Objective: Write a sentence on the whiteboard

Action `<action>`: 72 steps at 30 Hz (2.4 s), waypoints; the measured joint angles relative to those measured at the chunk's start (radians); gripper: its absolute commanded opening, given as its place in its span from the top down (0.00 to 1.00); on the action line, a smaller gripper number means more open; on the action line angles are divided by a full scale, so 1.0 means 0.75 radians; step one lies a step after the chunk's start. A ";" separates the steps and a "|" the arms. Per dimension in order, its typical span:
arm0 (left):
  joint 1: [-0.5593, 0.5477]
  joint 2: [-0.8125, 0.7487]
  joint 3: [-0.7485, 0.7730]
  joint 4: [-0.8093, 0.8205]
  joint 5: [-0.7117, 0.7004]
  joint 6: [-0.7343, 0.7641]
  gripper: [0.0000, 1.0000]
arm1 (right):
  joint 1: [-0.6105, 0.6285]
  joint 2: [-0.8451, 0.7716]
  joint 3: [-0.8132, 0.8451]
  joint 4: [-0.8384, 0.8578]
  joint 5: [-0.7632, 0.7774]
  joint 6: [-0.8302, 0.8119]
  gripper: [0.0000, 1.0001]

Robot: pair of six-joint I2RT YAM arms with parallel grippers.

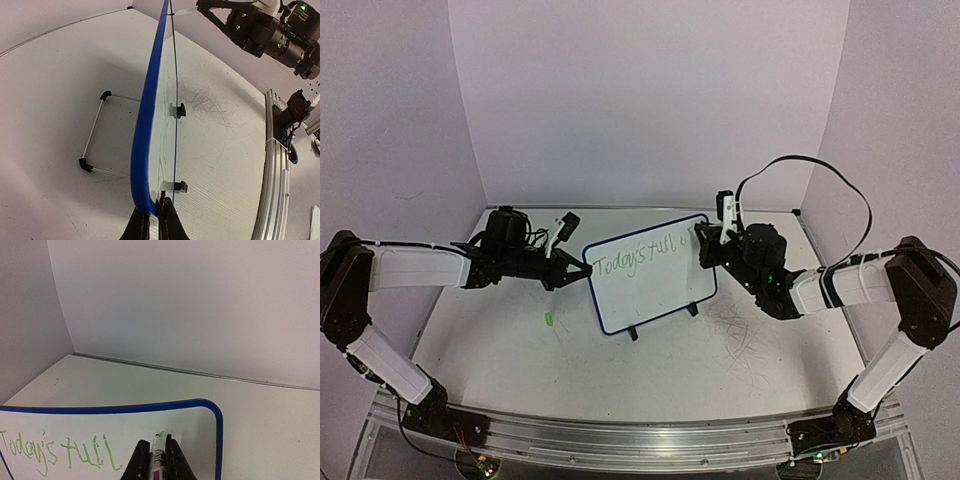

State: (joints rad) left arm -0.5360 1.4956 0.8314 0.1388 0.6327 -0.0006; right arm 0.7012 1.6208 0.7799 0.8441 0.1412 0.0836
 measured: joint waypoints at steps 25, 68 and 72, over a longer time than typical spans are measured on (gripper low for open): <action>0.000 -0.008 0.000 -0.012 -0.001 0.001 1.00 | 0.047 -0.001 -0.101 -0.067 0.000 0.040 1.00; -0.003 -0.013 0.000 -0.021 -0.011 0.003 1.00 | 0.053 -0.054 -0.052 -0.043 0.031 -0.006 1.00; -0.003 -0.013 0.000 -0.022 -0.011 0.003 1.00 | 0.053 -0.041 -0.045 -0.039 0.037 -0.007 1.00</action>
State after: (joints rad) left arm -0.5381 1.4860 0.8314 0.1226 0.6247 0.0013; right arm 0.7410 1.5899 0.7464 0.8147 0.1688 0.0784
